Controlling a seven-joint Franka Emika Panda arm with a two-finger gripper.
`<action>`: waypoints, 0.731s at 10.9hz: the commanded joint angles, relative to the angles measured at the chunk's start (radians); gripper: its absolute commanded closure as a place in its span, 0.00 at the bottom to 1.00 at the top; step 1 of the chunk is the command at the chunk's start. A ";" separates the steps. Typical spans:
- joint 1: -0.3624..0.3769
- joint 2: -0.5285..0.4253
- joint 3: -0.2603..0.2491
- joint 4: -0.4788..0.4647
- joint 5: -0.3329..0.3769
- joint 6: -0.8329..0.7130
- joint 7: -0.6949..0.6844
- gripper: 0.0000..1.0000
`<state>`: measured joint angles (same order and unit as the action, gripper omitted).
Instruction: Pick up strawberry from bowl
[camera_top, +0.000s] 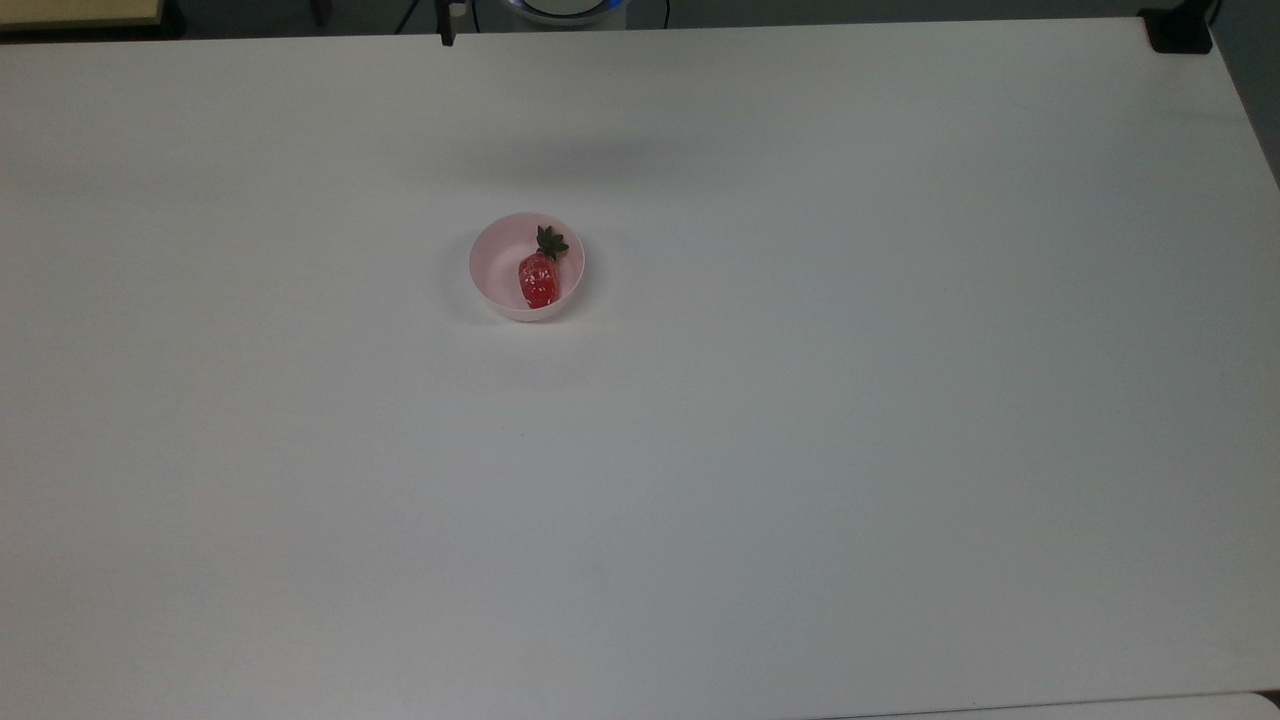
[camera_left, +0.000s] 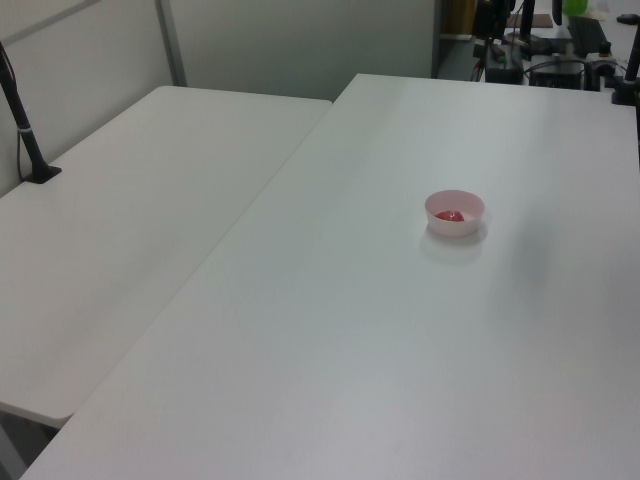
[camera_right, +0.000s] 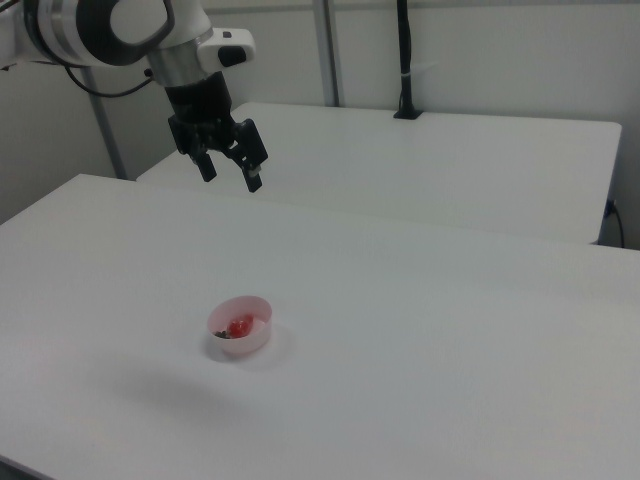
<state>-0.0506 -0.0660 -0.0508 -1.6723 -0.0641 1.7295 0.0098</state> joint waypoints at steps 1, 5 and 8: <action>0.011 -0.003 0.005 -0.006 0.021 -0.008 -0.013 0.00; 0.011 -0.003 0.005 -0.006 0.024 -0.008 -0.013 0.00; 0.011 0.000 0.005 -0.009 0.024 -0.008 -0.020 0.00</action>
<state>-0.0493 -0.0639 -0.0404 -1.6756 -0.0562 1.7295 0.0095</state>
